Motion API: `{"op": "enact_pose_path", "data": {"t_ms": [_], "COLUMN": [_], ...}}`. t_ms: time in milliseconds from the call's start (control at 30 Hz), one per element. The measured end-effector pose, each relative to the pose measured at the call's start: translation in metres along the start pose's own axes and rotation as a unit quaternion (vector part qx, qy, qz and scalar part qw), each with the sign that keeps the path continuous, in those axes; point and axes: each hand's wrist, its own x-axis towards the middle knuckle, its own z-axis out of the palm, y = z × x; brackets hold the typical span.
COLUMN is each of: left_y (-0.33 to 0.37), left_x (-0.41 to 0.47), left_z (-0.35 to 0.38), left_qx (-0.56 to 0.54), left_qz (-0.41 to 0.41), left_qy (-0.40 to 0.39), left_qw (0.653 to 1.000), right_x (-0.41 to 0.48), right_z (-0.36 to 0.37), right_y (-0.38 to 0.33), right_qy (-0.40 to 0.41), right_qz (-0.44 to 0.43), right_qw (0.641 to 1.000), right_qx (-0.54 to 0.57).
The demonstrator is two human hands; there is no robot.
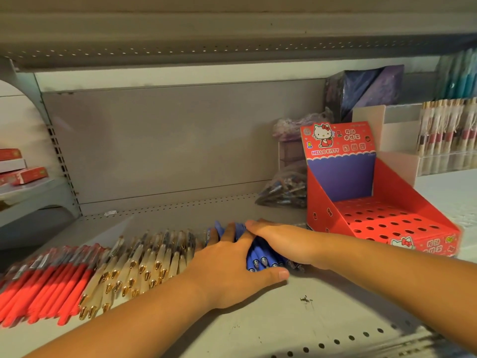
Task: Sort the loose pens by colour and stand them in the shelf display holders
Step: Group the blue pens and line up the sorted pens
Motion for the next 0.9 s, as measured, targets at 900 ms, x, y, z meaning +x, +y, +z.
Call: {"op": "enact_pose_path", "data": {"t_ms": [900], "left_y": [-0.207], "left_x": [-0.089], "left_z": [-0.081], "left_qx": [-0.065], "left_qz": [-0.342], "left_qy": [0.087], "left_qw": [0.933], "right_x": [0.024], "right_z": [0.051], "right_y": [-0.068], "right_qy": [-0.042], "right_qz": [-0.129], "right_qw": [0.956], "right_qx": [-0.262]}}
